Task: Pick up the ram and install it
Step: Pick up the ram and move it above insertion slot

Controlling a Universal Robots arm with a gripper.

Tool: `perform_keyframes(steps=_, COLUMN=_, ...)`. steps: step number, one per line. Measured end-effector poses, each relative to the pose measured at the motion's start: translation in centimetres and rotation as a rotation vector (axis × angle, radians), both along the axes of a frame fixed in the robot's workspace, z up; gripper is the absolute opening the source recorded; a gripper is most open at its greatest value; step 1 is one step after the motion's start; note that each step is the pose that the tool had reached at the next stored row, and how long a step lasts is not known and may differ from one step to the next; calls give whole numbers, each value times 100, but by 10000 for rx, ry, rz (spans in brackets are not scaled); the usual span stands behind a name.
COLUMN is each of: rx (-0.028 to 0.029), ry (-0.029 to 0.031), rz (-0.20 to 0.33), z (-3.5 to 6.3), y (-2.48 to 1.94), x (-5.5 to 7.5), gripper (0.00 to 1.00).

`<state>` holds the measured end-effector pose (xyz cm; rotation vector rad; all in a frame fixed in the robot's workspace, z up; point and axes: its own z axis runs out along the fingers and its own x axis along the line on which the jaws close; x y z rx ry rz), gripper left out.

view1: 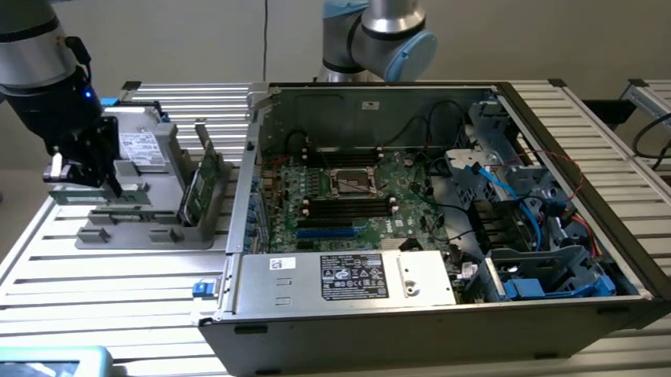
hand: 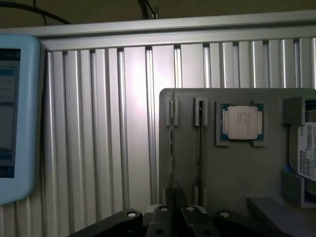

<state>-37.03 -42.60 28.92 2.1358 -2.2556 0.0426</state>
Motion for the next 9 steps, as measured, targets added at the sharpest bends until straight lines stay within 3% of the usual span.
perform_keyframes(steps=5, rx=-1, ry=0, rz=1, z=226, y=0, x=35, gripper=12)
perform_keyframes(steps=9, rx=0, ry=-1, rz=0, z=407, y=0, x=137, gripper=12)
